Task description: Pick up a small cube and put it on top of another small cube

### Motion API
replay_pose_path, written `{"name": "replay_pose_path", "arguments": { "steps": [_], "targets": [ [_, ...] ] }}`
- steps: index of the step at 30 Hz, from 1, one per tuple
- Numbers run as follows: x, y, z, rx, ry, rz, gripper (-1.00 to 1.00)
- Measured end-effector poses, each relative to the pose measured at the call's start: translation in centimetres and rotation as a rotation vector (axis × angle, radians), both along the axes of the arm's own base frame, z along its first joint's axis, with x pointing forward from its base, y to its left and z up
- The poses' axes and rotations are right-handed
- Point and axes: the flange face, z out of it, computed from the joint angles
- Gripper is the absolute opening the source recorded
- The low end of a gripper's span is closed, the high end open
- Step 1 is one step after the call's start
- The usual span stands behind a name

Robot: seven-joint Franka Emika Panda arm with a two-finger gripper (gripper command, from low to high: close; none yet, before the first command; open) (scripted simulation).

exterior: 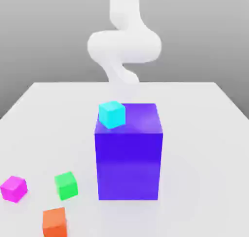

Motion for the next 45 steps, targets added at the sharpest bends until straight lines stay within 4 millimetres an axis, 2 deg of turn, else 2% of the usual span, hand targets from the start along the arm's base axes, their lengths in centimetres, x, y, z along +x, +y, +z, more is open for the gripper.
{"name": "replay_pose_path", "arguments": {
  "steps": [3,6,9,12,16,20,26,30,31,38,43,45],
  "targets": [
    [3.5,-3.4,-5.0,0.081,0.077,-0.181,0.00],
    [5.8,-7.1,-10.1,0.158,0.145,-0.360,0.00],
    [7.3,-11.1,-15.5,0.235,0.208,-0.540,0.00],
    [7.7,-15.0,-21.1,0.311,0.265,-0.724,0.00],
    [6.8,-20.0,-28.8,0.412,0.335,-0.973,0.00],
    [3.6,-25.4,-36.5,0.519,0.392,-1.253,0.00],
    [-1.2,-28.4,-47.4,0.650,0.480,-1.592,0.00],
    [-1.8,-28.7,-52.8,0.663,0.488,-1.632,0.00],
    [-1.9,-28.7,-54.0,0.663,0.489,-1.633,-1.00],
    [-1.9,-28.7,-54.2,0.664,0.487,-1.634,-1.00],
    [-1.9,-28.7,-48.9,0.661,0.488,-1.629,-1.00],
    [-1.9,-28.5,-47.5,0.605,0.500,-1.549,-1.00]
  ]
}}
